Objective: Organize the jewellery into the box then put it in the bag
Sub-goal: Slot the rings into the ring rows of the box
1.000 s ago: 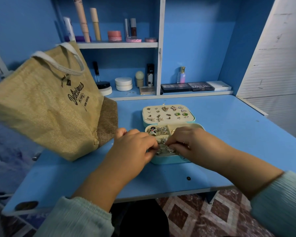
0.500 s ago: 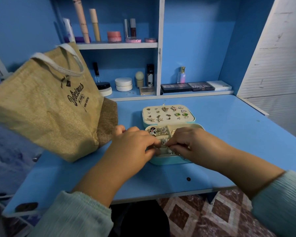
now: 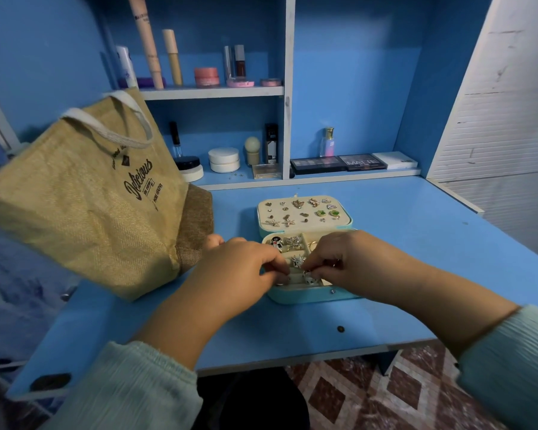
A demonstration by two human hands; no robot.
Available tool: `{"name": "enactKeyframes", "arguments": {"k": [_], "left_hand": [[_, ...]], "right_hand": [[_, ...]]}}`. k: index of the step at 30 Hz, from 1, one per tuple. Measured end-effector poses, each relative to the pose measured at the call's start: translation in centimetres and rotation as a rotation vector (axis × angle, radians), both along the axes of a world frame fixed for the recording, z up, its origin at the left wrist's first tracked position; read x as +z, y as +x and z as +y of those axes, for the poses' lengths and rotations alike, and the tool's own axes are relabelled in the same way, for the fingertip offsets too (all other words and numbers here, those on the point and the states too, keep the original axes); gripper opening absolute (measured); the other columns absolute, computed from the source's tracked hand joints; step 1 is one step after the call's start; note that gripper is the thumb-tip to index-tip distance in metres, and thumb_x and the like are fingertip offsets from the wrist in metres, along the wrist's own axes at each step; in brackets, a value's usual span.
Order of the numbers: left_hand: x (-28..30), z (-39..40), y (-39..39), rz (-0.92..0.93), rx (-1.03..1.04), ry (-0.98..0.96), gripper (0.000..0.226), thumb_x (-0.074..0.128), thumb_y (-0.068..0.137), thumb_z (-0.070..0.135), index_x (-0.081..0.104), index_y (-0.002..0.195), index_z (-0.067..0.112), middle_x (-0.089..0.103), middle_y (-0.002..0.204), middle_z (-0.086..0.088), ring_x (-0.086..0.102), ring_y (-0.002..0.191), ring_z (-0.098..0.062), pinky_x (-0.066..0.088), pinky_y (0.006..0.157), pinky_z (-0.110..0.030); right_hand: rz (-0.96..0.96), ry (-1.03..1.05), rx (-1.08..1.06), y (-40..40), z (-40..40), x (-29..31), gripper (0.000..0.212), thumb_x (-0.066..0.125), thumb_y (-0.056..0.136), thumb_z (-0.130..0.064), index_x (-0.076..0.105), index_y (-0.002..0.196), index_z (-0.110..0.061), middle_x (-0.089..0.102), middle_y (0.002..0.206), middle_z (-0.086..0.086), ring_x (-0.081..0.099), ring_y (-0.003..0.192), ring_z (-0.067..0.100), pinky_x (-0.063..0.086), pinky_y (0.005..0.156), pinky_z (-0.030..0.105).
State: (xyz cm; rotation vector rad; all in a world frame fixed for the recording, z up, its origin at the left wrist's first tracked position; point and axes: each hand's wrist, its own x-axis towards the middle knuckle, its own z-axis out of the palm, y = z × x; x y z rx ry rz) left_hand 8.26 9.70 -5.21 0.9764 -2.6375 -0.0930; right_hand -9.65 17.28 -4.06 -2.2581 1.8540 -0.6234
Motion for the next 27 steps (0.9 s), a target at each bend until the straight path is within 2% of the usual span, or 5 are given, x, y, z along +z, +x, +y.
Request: {"name": "enactKeyframes", "arguments": {"k": [9,12,16,22,27], "left_hand": [[0.1,0.2,0.1,0.007,0.065,0.112,0.013,0.057,0.086,0.05,0.063,0.095,0.044,0.045,0.082,0.027,0.033,0.107,0.001,0.01,0.077,-0.028],[0.3,0.3,0.1,-0.02,0.075,0.118,0.007,0.057,0.086,0.051,0.06,0.085,0.045,0.048,0.087,0.026,0.034,0.108,-0.001,0.01,0.08,-0.029],[0.7,0.3,0.0,-0.093,0.061,0.109,0.024,0.056,0.086,0.051,0.048,0.064,0.044,0.053,0.09,0.026,0.032,0.099,-0.001,0.012,0.083,-0.032],[1.6,0.0,-0.8,-0.165,0.072,0.131,0.011,0.058,0.085,0.043,0.062,0.076,0.037,0.054,0.091,0.02,0.035,0.102,-0.006,0.012,0.085,-0.033],[1.9,-0.4,-1.2,-0.26,0.094,0.179,0.02,0.057,0.085,0.046,0.059,0.067,0.038,0.057,0.096,0.016,0.033,0.102,-0.009,0.013,0.082,-0.034]], "right_hand": [[-0.029,-0.007,-0.026,0.2,0.1,0.0,0.015,0.068,0.083,-0.018,0.075,0.096,-0.022,0.052,0.077,-0.027,0.048,0.075,-0.007,0.037,0.076,0.01],[-0.032,0.0,-0.013,0.3,0.1,0.1,0.015,0.068,0.083,-0.018,0.075,0.095,-0.022,0.051,0.075,-0.028,0.046,0.073,-0.014,0.039,0.077,0.012],[-0.04,0.007,-0.015,0.3,0.1,0.1,0.014,0.069,0.081,-0.015,0.076,0.092,-0.022,0.051,0.071,-0.03,0.048,0.071,-0.015,0.038,0.073,0.009],[-0.05,0.062,-0.056,0.5,0.0,0.2,0.013,0.071,0.081,-0.016,0.076,0.09,-0.023,0.051,0.069,-0.029,0.049,0.069,-0.012,0.032,0.067,0.002],[-0.035,0.127,-0.117,0.7,-0.2,0.4,0.014,0.069,0.082,-0.015,0.076,0.091,-0.024,0.054,0.071,-0.022,0.054,0.072,-0.002,0.041,0.067,0.008]]}}
